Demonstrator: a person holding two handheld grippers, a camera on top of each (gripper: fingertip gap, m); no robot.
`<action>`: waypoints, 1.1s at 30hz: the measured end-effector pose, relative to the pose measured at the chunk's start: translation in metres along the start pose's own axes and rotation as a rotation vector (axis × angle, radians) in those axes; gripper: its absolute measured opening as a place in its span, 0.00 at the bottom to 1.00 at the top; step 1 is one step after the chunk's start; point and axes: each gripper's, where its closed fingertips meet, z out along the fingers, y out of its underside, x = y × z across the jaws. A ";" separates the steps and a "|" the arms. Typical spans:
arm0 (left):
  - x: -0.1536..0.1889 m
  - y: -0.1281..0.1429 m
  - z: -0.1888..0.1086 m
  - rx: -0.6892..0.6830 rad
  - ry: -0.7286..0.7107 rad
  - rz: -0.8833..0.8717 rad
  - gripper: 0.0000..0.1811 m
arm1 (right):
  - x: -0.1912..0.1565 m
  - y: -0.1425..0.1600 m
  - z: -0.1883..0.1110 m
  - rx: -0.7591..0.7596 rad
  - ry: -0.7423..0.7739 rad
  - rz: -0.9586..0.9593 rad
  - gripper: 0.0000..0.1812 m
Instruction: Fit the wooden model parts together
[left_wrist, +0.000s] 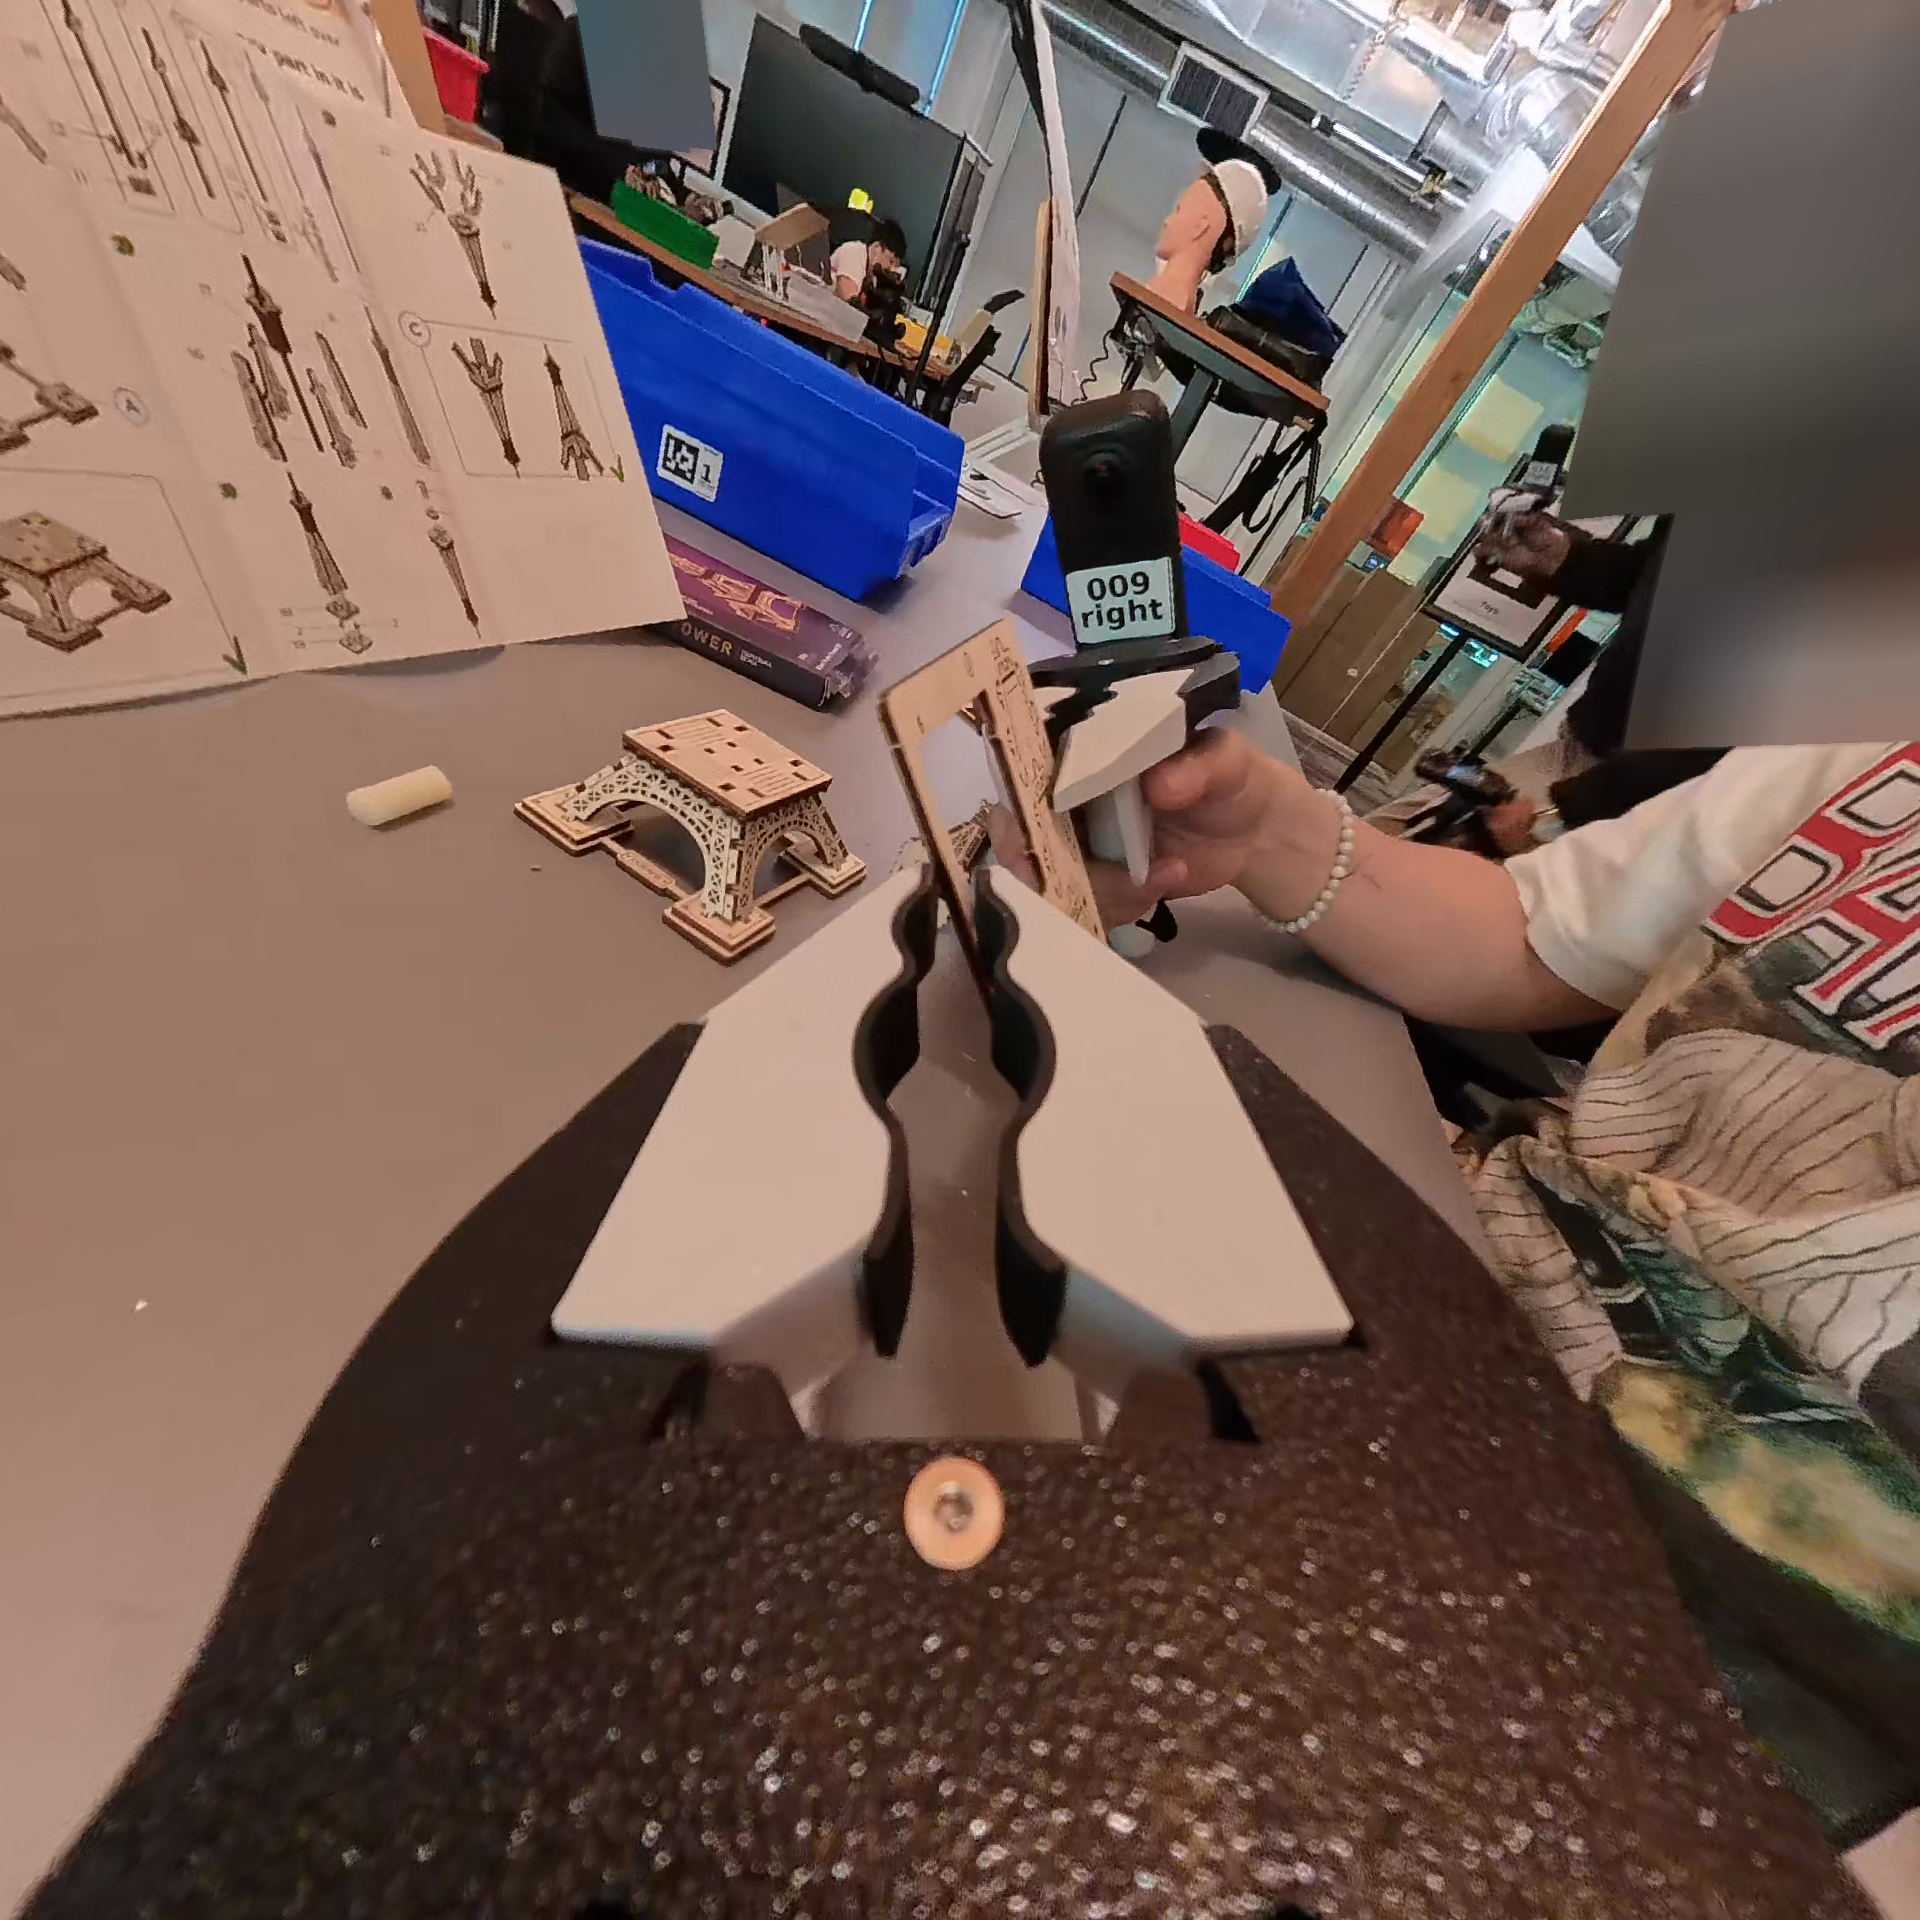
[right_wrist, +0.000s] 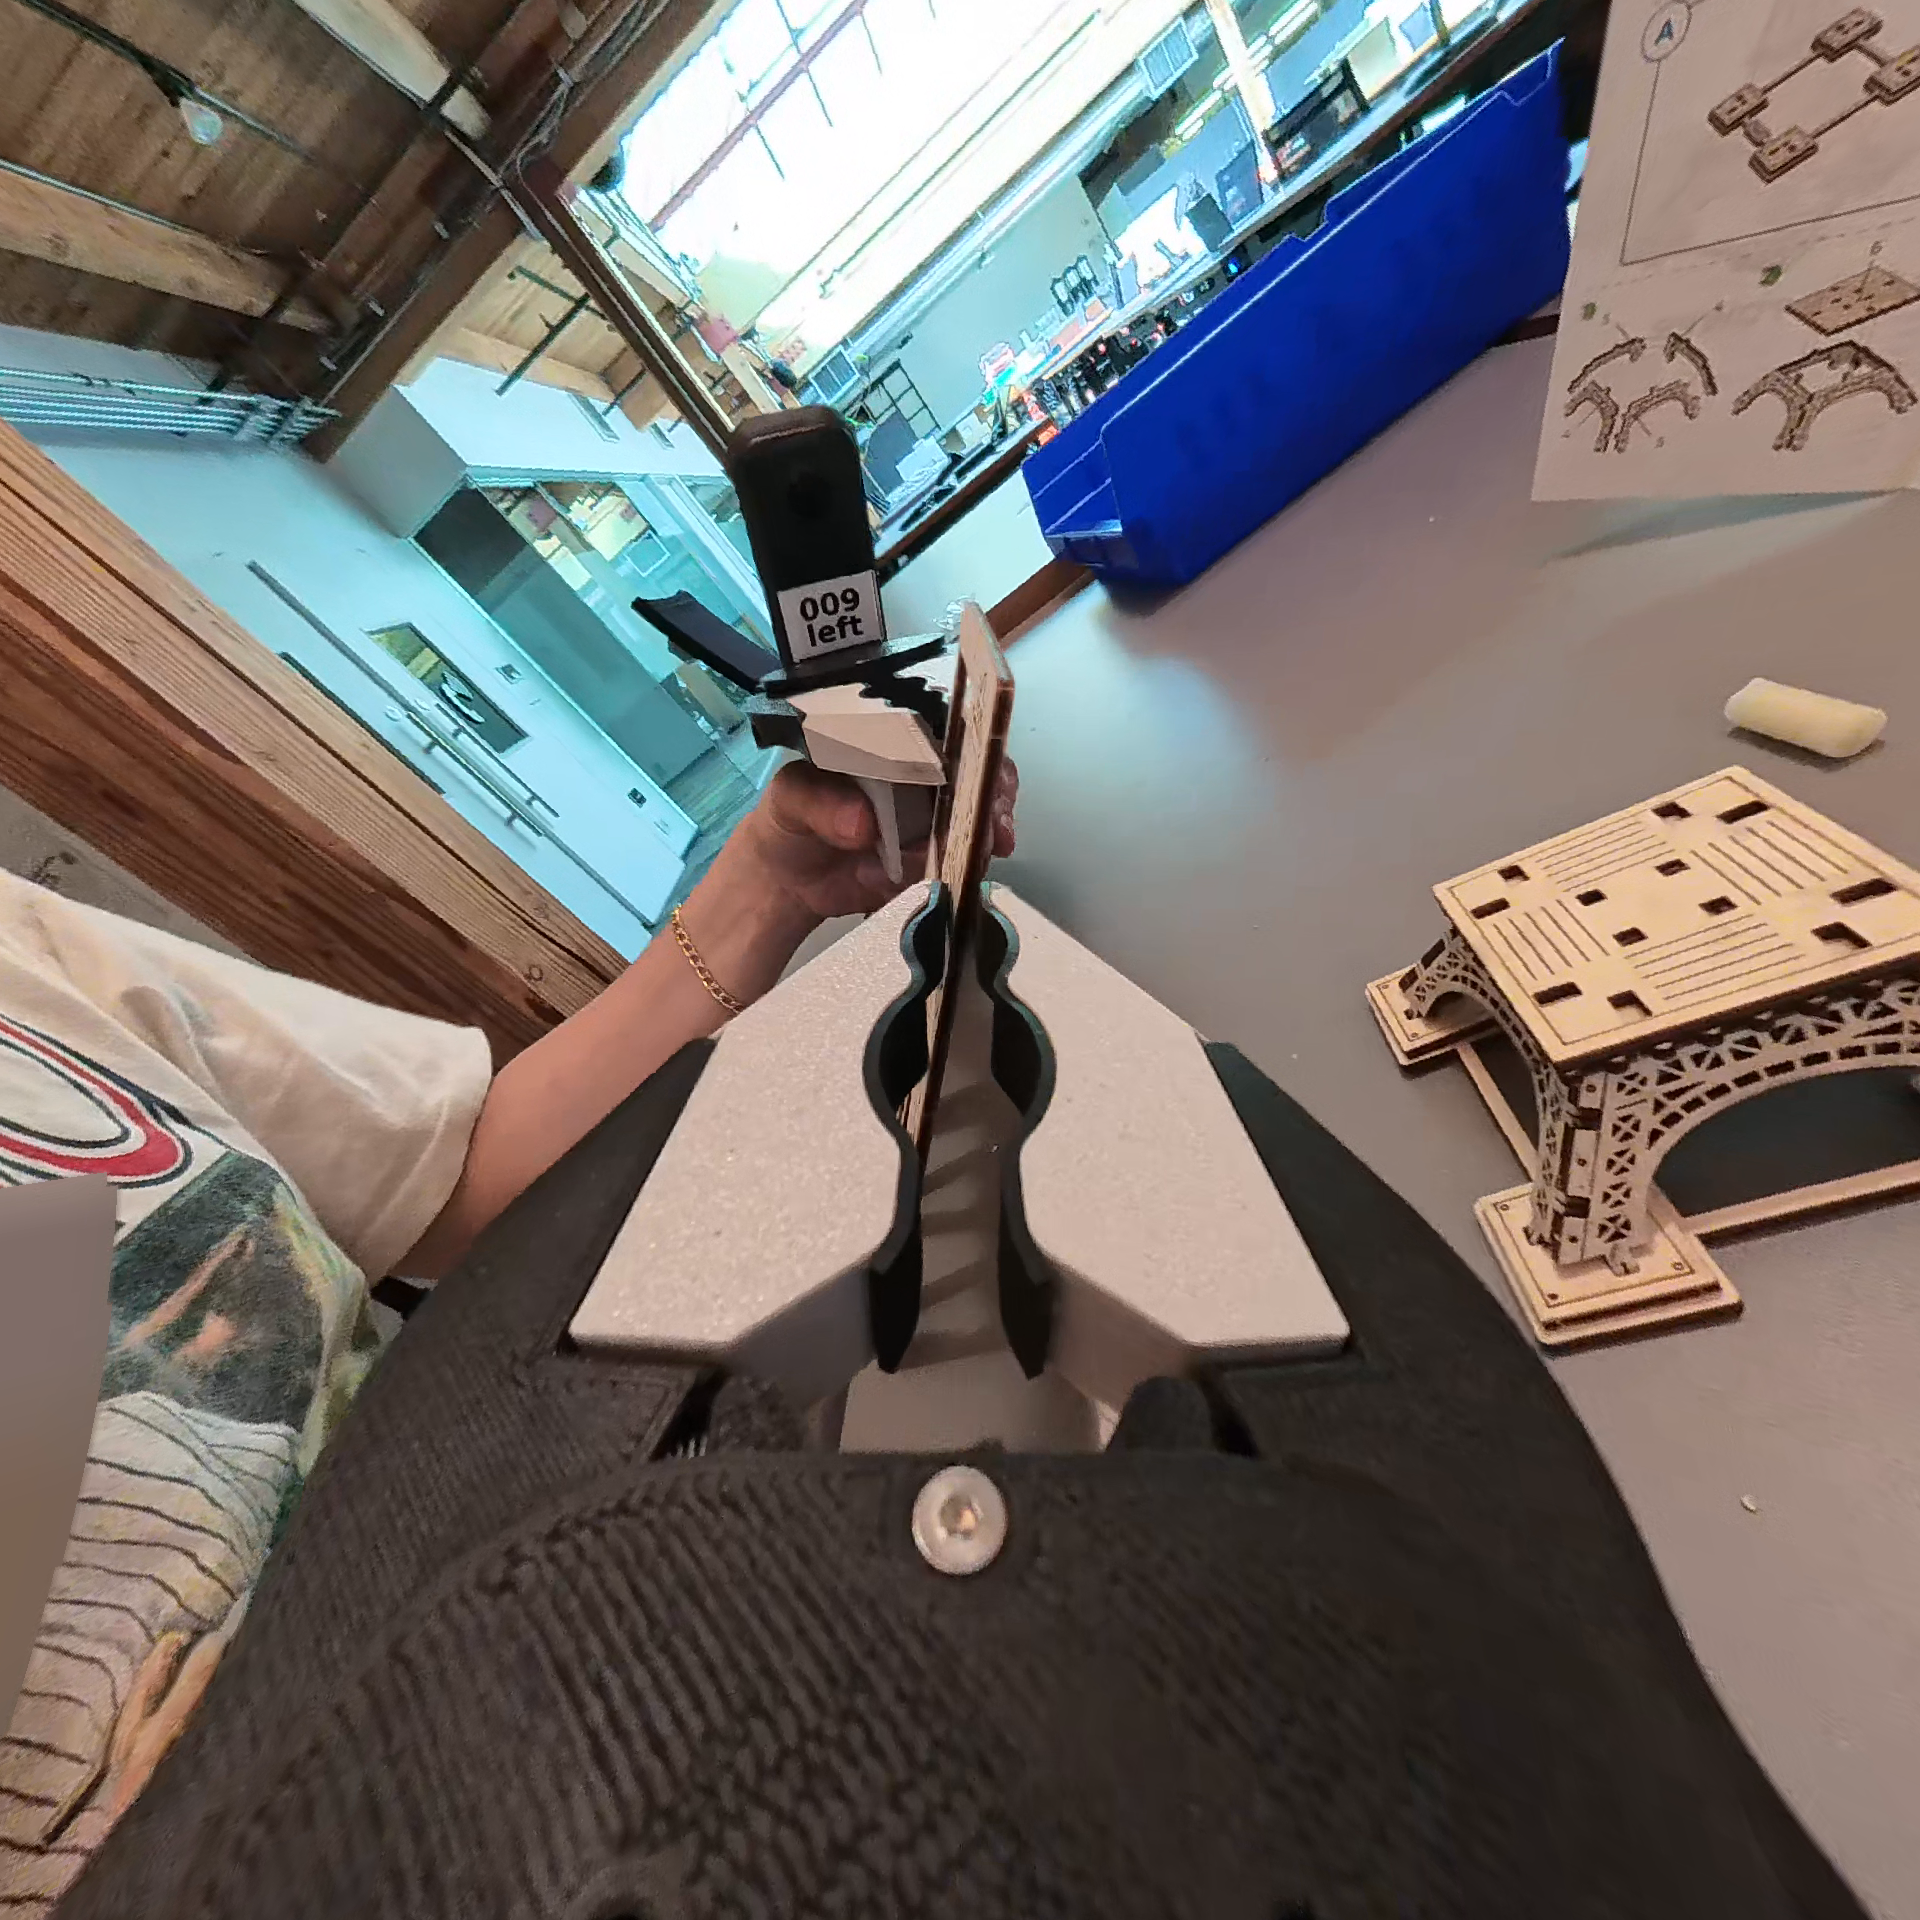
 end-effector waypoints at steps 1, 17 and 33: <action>0.000 0.000 0.000 -0.001 0.006 -0.016 0.03 | 0.000 0.000 0.000 0.001 -0.004 0.007 0.01; -0.002 0.000 -0.004 0.006 0.006 -0.040 0.02 | 0.001 -0.001 0.001 0.012 -0.006 0.011 0.01; -0.004 -0.001 -0.005 0.008 0.001 -0.046 0.02 | 0.001 -0.001 0.001 0.006 0.006 -0.003 0.01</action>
